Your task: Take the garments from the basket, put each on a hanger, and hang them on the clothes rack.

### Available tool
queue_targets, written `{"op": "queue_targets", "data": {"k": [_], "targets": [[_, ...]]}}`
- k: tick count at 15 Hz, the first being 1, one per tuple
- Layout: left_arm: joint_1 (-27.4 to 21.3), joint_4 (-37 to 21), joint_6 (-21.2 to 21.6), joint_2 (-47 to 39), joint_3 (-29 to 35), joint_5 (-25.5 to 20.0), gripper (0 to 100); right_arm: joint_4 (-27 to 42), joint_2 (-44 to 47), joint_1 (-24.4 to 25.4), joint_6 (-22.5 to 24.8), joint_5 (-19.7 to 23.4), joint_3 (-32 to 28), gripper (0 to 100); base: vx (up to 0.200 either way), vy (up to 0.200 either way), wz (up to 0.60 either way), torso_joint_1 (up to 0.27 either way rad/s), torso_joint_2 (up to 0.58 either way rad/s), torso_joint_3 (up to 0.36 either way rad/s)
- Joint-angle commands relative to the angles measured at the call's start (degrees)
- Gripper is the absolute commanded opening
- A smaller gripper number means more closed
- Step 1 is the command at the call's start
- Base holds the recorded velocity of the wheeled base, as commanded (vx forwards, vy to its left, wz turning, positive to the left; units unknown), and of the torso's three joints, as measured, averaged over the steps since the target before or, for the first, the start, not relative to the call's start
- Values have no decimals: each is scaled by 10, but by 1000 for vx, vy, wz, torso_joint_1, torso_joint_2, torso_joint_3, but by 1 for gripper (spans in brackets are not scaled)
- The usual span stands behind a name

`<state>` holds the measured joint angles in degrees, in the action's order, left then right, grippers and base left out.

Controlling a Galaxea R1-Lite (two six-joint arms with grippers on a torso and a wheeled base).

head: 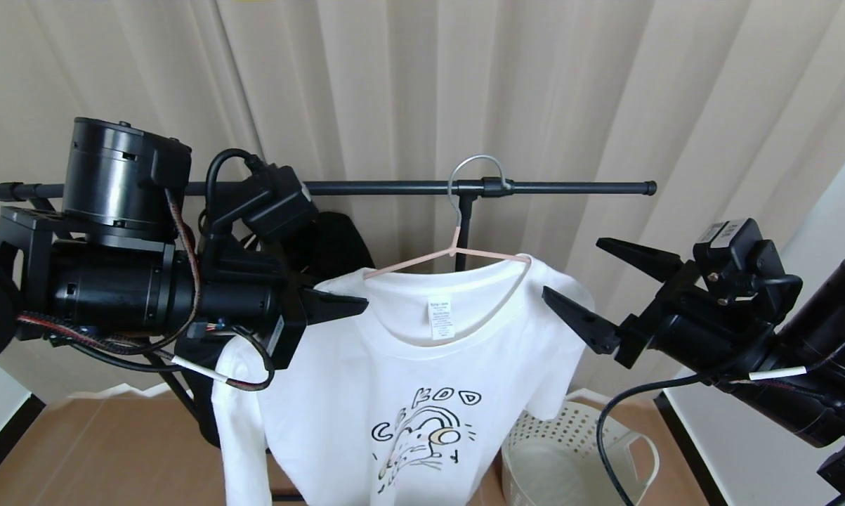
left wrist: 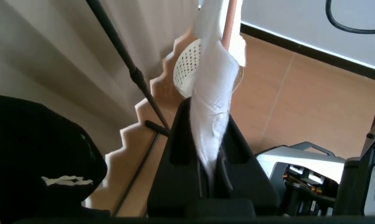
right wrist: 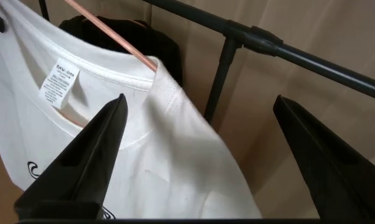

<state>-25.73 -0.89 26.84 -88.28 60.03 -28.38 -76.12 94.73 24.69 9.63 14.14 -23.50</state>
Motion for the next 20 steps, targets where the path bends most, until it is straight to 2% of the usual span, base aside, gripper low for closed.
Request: {"op": "queue_targets", "data": {"k": [1, 4, 7, 10, 11, 16, 20], "targets": [[2, 1, 1, 29, -17, 2, 0, 0, 1, -4, 0, 1, -1, 100, 0, 0, 0, 0, 0, 0], [14, 8, 1, 45, -33, 2, 0, 1, 5, -15, 0, 1, 0, 100, 0, 0, 0, 0, 0, 0], [30, 61, 0, 76, -77, 2, 0, 41, 26, -20, 41, 1, 3, 100, 0, 0, 0, 0, 0, 0], [30, 63, 0, 96, -93, 2, 0, 40, 64, -21, 46, -1, 0, 100, 0, 0, 0, 0, 0, 0], [30, 63, 0, 101, -98, 2, 0, 36, 85, -28, 60, -2, -1, 100, 0, 0, 0, 0, 0, 0], [30, 63, 0, 113, -106, 2, 0, 34, 111, -66, 62, 3, -12, 100, 0, 0, 0, 0, 0, 0], [30, 63, 0, 116, -110, 2, 0, 34, 110, -90, 65, 43, -8, 100, 0, 0, 0, 0, 0, 0]]}}
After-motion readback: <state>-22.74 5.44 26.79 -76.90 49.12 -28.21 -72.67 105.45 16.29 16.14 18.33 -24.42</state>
